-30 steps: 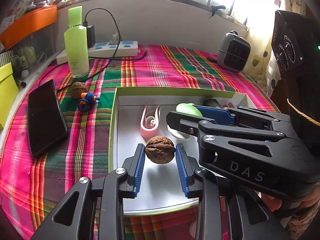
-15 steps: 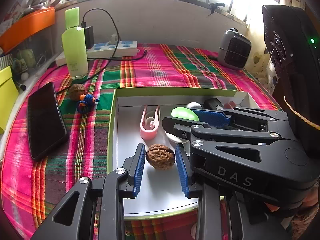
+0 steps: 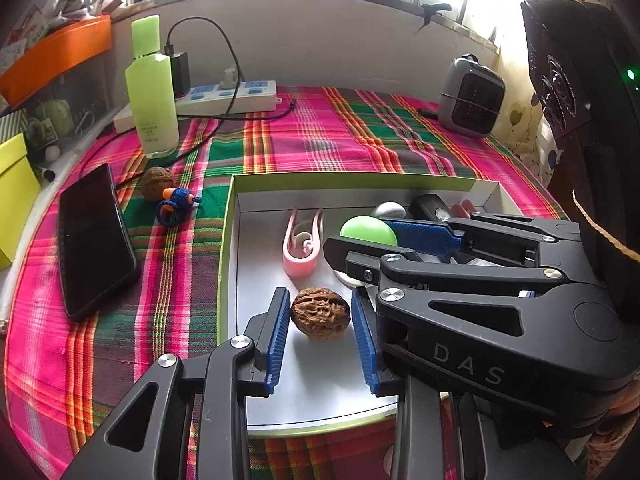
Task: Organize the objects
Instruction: 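Lower the walnut and mushroom item into the box and open both grippers, then lift both grippers out of the box toward the remaining items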
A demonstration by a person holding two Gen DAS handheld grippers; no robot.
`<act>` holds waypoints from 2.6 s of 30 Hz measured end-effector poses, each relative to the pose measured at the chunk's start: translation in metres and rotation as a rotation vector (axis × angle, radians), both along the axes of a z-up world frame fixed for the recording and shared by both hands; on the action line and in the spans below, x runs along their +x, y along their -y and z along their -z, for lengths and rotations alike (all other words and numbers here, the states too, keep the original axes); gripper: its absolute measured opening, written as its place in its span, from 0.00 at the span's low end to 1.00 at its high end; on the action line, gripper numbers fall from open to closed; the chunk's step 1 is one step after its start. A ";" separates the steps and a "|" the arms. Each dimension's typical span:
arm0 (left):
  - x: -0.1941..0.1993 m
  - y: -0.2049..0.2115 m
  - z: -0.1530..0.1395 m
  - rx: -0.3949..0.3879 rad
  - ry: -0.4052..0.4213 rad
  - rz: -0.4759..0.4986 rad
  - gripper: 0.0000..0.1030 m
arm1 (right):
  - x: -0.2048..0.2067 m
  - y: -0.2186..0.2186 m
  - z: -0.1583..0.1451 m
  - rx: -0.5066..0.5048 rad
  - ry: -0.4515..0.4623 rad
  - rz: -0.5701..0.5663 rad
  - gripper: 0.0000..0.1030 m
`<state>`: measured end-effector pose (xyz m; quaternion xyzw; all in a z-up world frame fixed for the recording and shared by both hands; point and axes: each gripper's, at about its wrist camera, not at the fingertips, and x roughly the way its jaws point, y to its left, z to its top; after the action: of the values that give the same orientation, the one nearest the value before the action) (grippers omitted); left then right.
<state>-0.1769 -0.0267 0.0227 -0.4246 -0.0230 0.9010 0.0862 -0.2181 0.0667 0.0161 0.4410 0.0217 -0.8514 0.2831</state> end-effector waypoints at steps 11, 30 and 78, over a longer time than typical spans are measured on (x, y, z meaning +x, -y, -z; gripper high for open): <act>0.007 -0.001 -0.003 0.017 0.000 0.003 0.39 | 0.003 -0.012 -0.010 -0.050 0.002 0.049 0.45; 0.035 0.007 -0.020 -0.005 -0.036 -0.036 0.44 | 0.044 -0.021 -0.031 -0.022 -0.095 0.091 0.45; 0.113 0.002 -0.016 0.039 -0.042 -0.014 0.44 | 0.148 -0.079 -0.034 0.002 -0.203 0.204 0.45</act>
<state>-0.0636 -0.0287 0.0385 -0.4036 -0.0419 0.9097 0.0885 -0.0696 0.1454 0.0504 0.3526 0.0060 -0.9161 0.1908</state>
